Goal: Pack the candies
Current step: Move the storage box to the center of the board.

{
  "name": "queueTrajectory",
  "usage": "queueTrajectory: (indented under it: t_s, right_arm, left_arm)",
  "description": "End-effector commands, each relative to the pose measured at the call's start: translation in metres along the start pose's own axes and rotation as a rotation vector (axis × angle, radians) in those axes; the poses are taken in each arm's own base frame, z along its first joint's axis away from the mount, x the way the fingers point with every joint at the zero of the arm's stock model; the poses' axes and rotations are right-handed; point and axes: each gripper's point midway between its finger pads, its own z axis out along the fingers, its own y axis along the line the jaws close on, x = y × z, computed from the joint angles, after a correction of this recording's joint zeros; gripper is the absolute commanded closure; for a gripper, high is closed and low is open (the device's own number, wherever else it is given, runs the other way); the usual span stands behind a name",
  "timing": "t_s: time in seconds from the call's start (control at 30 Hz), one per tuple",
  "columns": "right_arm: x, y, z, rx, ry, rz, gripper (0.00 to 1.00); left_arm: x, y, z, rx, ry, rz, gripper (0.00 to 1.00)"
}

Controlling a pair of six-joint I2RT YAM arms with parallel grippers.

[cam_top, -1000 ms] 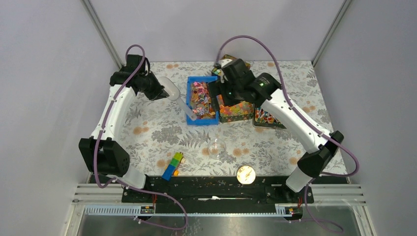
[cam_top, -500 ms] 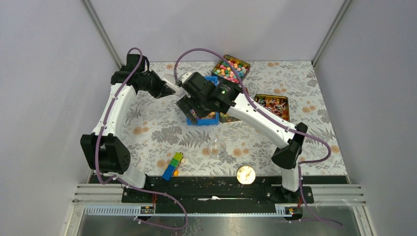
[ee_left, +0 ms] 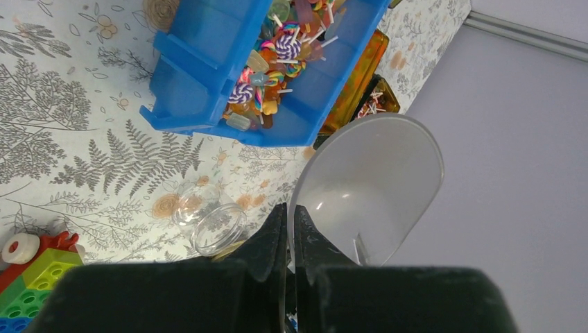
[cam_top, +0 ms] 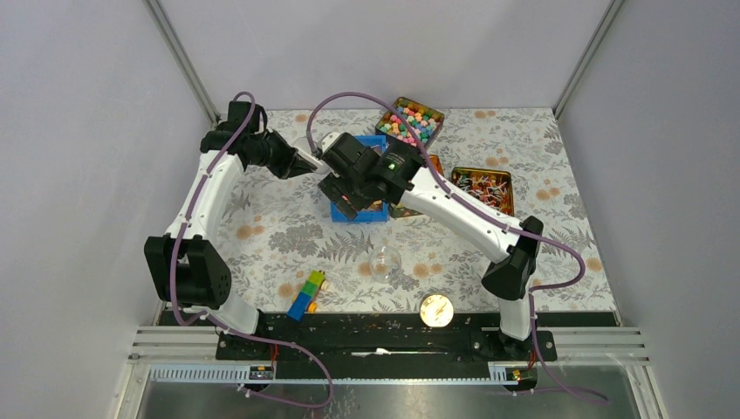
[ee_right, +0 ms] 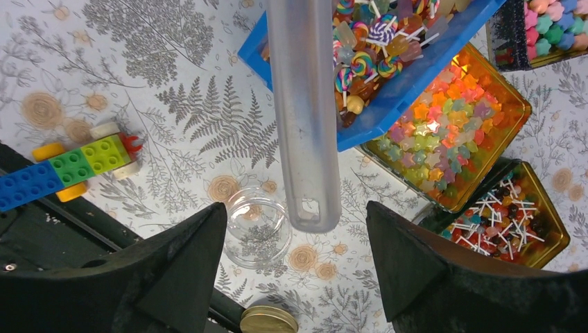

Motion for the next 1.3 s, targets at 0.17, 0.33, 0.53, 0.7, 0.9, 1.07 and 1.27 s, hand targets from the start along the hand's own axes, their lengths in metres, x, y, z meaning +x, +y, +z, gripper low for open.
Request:
queueTrajectory:
  t_s: [0.17, 0.33, 0.53, 0.7, 0.9, 1.07, 1.27]
  right_arm:
    - [-0.001, -0.007, 0.003, 0.032, -0.029, -0.096, 0.32]
    - [-0.006, -0.009, 0.001, 0.042, -0.043, -0.101, 0.33]
    - [-0.008, -0.013, -0.001, 0.054, -0.049, -0.121, 0.34]
    - [-0.003, -0.016, -0.005, 0.063, -0.042, -0.143, 0.37]
    - [-0.004, -0.010, -0.005, 0.037, -0.049, -0.154, 0.45]
    - [-0.007, -0.007, -0.006, 0.031, -0.058, -0.143, 0.47]
    - [-0.009, -0.006, -0.008, 0.026, -0.065, -0.132, 0.47]
  left_arm:
    - [0.013, -0.023, -0.020, 0.120, 0.037, 0.020, 1.00]
    - [0.016, -0.017, -0.018, 0.110, 0.046, 0.017, 1.00]
    - [0.019, -0.008, -0.015, 0.078, 0.063, 0.021, 1.00]
    - [0.021, -0.002, -0.014, 0.057, 0.072, 0.021, 1.00]
    - [0.022, -0.001, -0.012, 0.057, 0.079, 0.018, 1.00]
    - [0.022, -0.002, -0.012, 0.058, 0.080, 0.016, 1.00]
    - [0.023, 0.001, -0.011, 0.054, 0.090, 0.011, 1.00]
